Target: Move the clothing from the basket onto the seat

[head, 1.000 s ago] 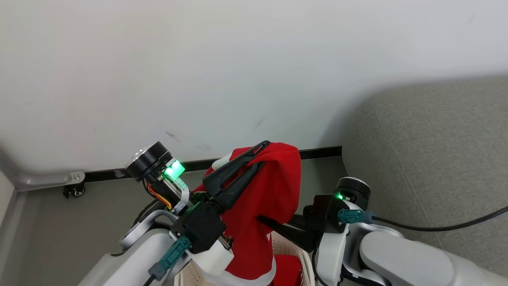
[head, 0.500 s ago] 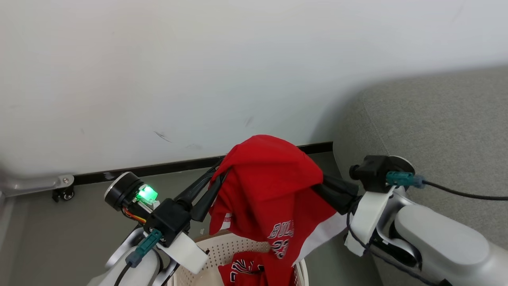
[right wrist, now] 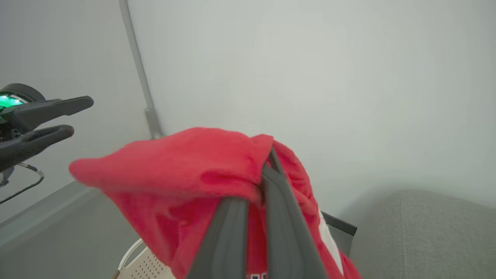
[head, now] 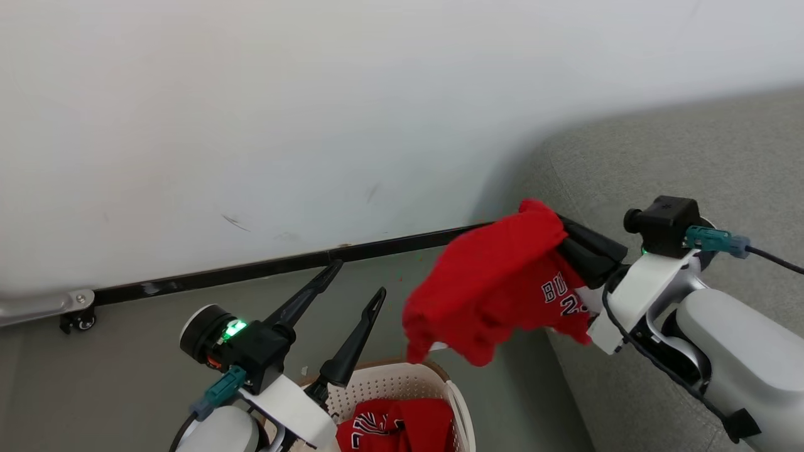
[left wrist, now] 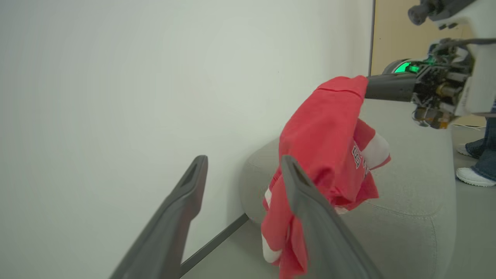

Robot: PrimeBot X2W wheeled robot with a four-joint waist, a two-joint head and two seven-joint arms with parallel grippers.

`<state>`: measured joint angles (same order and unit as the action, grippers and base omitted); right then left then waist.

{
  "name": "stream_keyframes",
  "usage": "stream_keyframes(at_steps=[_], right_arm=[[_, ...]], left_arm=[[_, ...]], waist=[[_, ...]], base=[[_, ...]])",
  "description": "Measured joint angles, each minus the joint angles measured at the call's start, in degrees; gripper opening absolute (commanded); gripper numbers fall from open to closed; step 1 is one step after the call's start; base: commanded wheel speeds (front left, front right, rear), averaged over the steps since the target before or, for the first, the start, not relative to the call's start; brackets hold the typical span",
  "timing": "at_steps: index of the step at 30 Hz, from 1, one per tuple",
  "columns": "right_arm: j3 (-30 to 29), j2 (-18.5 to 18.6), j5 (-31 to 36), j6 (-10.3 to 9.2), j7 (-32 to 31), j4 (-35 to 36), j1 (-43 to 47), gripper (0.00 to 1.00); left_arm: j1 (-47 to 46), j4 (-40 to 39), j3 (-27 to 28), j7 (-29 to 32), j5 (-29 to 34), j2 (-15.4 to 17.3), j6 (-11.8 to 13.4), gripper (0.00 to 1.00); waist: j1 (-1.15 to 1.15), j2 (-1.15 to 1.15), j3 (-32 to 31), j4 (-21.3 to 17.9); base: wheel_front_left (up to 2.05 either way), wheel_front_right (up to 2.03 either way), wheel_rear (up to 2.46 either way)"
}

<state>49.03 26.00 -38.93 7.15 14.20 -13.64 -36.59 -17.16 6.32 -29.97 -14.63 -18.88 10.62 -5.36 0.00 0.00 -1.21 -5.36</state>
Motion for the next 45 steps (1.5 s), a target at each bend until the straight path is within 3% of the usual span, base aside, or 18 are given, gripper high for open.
stream_keyframes(at_steps=[10, 25, 45], right_arm=[[-10.02, 1.63, 0.0, 0.0, 0.01, -0.43, 3.85, 0.0], [-23.52, 2.79, 2.43, 0.0, 0.01, -0.32, 12.9, 0.0], [-29.86, 1.53, 6.25, 0.0, 0.02, 3.6, 20.01, 0.0]], left_arm=[[1.64, 0.01, -1.58, 0.0, -1.45, -0.16, -0.91, 1.0], [2.17, -0.81, -7.21, -0.01, -3.32, -3.2, -1.47, 1.0], [2.27, -0.86, -12.17, -0.07, -4.83, -4.57, -1.88, 1.0]], waist=[[0.0, 0.0, 0.05, -1.51], [0.0, 0.0, -0.07, -5.81], [0.0, 0.0, -0.45, -13.98]], base=[[0.0, 0.0, 0.0], [0.0, 0.0, 0.0], [0.0, 0.0, 0.0]])
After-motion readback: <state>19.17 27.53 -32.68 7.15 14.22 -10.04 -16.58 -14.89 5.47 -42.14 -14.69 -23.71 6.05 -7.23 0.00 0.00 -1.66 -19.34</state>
